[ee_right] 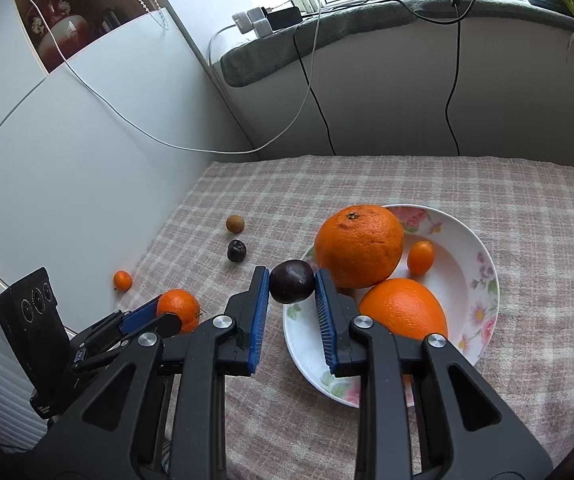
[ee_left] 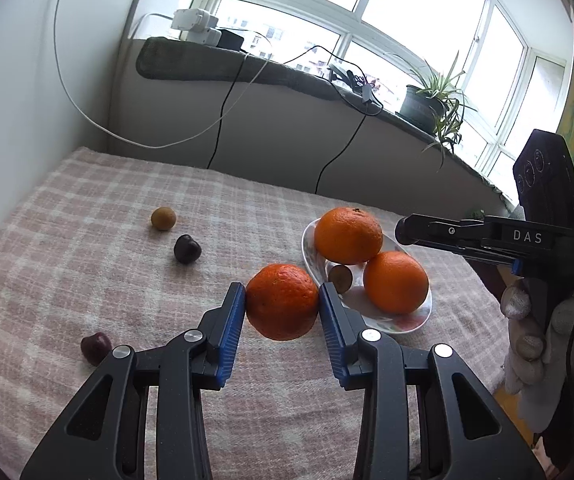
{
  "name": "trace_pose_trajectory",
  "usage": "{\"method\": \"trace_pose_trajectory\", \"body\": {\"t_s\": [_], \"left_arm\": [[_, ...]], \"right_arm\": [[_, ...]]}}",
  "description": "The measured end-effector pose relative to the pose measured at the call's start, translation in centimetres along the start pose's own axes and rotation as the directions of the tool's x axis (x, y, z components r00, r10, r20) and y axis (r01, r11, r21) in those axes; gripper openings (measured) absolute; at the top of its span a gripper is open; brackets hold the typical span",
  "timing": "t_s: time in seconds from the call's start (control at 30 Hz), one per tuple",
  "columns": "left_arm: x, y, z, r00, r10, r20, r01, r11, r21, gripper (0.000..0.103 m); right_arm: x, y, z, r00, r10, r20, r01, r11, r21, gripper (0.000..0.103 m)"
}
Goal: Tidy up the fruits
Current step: 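Carry the plum with the right tool while the left tool carries the tangerine over the bowl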
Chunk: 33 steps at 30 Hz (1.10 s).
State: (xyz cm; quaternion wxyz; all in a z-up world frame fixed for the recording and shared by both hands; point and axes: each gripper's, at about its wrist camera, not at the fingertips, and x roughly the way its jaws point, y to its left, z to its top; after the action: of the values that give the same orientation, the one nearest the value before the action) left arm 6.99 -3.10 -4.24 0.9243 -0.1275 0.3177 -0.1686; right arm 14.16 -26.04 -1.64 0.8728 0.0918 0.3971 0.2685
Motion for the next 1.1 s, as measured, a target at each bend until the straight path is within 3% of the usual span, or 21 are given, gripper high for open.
{"method": "trace_pose_trajectory", "body": {"t_s": [0.47,1.1], "left_arm": [[2.8,-4.4,-0.1,0.996,-0.081,-0.046,0.083,0.996,0.045,0.036],[5.2,-7.1,-0.5,0.990,-0.099,-0.096,0.106,0.991,0.075,0.036]], "right_arm": [[-4.0,-6.2,-1.0,0.988,-0.141,0.068,0.137,0.989,0.058,0.025],[-2.9,-9.2,-1.1,0.986,-0.161,0.035,0.158,0.985,0.076,0.025]]}}
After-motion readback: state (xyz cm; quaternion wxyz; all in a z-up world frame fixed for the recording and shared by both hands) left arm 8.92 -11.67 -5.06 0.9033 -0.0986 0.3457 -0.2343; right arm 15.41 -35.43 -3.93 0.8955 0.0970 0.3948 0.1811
